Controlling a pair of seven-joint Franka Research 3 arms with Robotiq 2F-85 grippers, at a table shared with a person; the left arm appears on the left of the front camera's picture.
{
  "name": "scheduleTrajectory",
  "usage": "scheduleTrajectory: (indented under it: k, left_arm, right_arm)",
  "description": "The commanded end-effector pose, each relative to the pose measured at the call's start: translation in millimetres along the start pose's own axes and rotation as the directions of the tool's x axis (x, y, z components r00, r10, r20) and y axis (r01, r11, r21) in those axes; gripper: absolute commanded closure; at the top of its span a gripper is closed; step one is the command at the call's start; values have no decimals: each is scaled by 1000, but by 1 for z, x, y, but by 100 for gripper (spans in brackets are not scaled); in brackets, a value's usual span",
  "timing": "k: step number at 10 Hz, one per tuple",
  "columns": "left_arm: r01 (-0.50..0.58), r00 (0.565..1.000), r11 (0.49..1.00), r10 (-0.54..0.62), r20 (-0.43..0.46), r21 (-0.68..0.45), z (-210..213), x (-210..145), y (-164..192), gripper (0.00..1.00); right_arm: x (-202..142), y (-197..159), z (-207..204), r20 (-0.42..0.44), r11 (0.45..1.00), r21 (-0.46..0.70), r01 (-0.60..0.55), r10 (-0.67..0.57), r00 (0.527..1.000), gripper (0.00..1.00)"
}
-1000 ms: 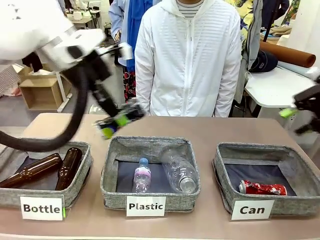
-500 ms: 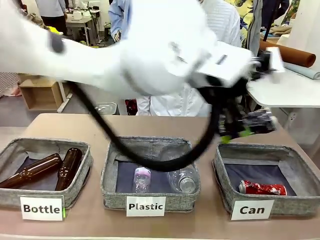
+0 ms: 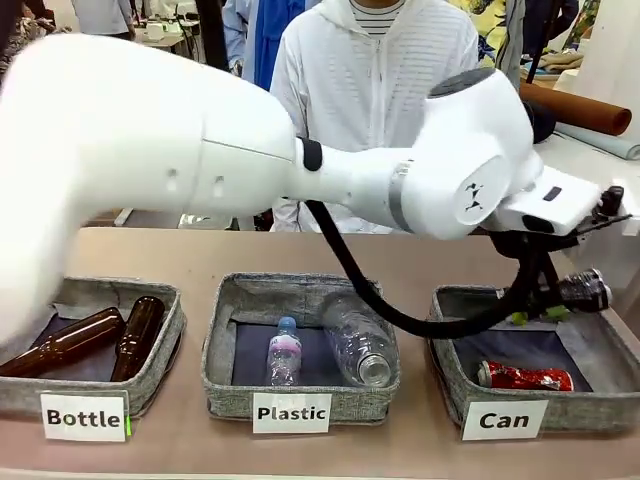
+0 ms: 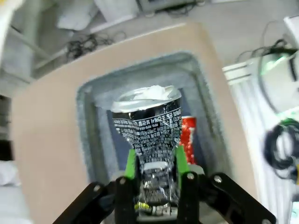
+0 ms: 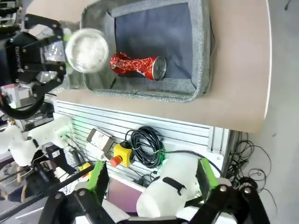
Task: Sort the can waste into the basket.
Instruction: Pick up the can waste from the table and place it in the right Fabric basket.
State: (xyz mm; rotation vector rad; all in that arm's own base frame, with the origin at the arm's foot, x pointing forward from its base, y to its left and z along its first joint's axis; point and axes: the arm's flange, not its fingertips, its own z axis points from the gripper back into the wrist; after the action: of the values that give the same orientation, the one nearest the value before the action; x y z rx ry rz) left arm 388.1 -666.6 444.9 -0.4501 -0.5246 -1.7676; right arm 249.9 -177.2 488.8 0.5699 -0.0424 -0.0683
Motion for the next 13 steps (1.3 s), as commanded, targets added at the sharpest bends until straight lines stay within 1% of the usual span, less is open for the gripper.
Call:
scheduleTrajectory:
  k: [1, 2, 3, 4, 7, 10, 11, 12, 13]
  left_arm:
    - [-23, 1000, 998, 23, -13, -60, 11, 28, 19, 63]
    - [-20, 1000, 999, 19, -22, -48, 10, 27, 21, 15]
    - [-21, 999, 999, 19, -38, -41, 9, 26, 22, 6]
    - [-21, 999, 999, 20, -38, -25, 10, 25, 23, 0]
    - [-19, 999, 1000, 18, -32, -24, 11, 26, 22, 0]
    - [-34, 999, 999, 34, -28, -21, 21, 24, 21, 0]
    - [-99, 995, 995, 98, -33, -25, 31, 20, 20, 0]
    - [-180, 981, 981, 173, -91, -74, 56, 8, 9, 0]
    - [-223, 969, 970, 210, -130, -94, 87, -15, -3, 0]
  right_arm:
    - [4, 1, 4, 1, 1000, -2, 23, -23, 1000, 0]
    - [4, 1, 4, 1, 1000, -2, 23, -23, 1000, 0]
    - [4, 1, 4, 1, 1000, -2, 23, -23, 1000, 0]
    - [4, 1, 4, 1, 1000, -2, 23, -23, 1000, 0]
    - [4, 1, 4, 1, 1000, -2, 23, -23, 1000, 0]
    - [4, 1, 4, 1, 1000, -2, 23, -23, 1000, 0]
    - [4, 1, 4, 1, 1000, -2, 23, -23, 1000, 0]
    - [1, 0, 1, 2, 1000, 0, 1, -1, 1000, 0]
    - [18, 18, 0, 32, 1000, -13, -25, 25, 999, 0]
